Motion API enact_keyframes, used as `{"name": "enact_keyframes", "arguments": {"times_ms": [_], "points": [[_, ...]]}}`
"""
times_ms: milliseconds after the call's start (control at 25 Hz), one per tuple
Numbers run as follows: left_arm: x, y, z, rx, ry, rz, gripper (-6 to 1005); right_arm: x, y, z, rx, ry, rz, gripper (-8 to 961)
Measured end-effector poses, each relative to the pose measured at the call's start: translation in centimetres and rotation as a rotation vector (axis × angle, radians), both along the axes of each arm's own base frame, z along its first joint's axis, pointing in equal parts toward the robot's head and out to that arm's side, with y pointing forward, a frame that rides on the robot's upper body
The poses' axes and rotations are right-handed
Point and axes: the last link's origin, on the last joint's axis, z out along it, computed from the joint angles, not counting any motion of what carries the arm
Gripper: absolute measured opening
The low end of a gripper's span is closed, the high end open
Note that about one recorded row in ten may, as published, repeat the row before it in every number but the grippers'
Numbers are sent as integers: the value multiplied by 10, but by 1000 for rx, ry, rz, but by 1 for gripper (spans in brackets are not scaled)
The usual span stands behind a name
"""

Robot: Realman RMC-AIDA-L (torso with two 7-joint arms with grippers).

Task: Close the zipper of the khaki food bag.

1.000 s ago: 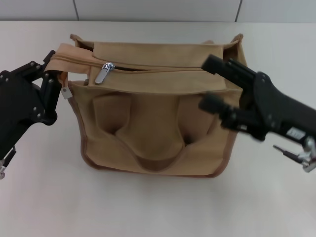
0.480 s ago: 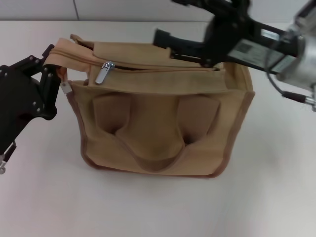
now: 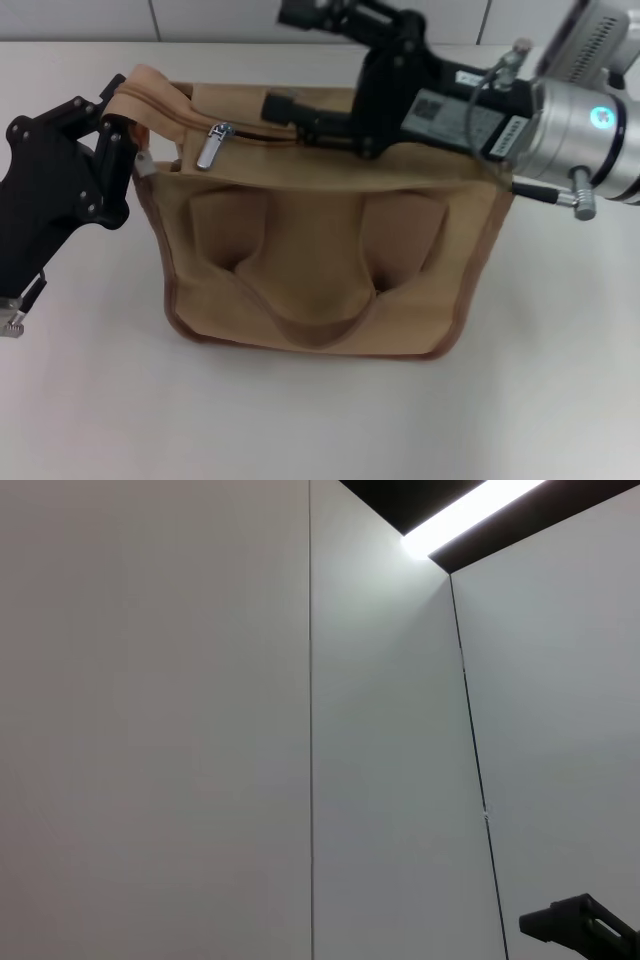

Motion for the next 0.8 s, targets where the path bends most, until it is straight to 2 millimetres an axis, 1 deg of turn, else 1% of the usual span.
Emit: {"name": "enact_keyframes", "arguments": {"times_ms": [160,560,800], "points": [[1,1,0,-1,0,-3,36,-2,-3,-7,-29,-41,30,835],[7,7,0,-2,-3,-27,39,4,-2,-18,-52,-122,10,834],[10,8,-1,-4,-13,-41,41,-2,2,-26,-49,-182,39,834]]}}
